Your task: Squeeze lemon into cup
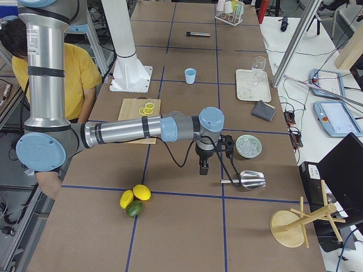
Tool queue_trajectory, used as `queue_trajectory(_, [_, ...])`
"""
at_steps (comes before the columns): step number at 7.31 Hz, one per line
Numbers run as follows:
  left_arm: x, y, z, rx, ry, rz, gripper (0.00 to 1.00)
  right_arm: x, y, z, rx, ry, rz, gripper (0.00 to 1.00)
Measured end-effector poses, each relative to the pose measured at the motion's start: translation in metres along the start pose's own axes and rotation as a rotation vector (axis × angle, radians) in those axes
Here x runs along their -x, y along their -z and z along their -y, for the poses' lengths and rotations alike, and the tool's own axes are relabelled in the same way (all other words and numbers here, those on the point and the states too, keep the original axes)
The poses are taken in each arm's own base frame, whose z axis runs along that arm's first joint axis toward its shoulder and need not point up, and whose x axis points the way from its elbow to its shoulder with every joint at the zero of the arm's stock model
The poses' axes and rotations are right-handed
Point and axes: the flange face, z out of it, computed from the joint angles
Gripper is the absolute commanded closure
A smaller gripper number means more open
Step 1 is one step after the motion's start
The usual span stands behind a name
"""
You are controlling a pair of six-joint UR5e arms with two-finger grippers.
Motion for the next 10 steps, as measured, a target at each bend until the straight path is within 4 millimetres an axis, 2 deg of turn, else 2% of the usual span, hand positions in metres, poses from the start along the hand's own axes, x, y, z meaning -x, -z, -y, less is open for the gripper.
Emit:
queue_trajectory(4, [0.002,-0.003,0.002,-0.001,0.005,0.0,0.0,-0.001,-0.001,0.0,0.0,-0.001,0.0,0.0])
queue_trajectory(7, [-0.009,0.007,0.027,-0.032,-0.024,0.005,0.0,-0.001,-0.001,-0.003,-0.001,-0.001,0.0,0.0])
queue_trajectory(10, [-0.001,-0.001,0.023,-0.008,0.0,-0.001,0.0,-0.001,-0.001,-0.003,-0.001,-0.001,0.0,0.0])
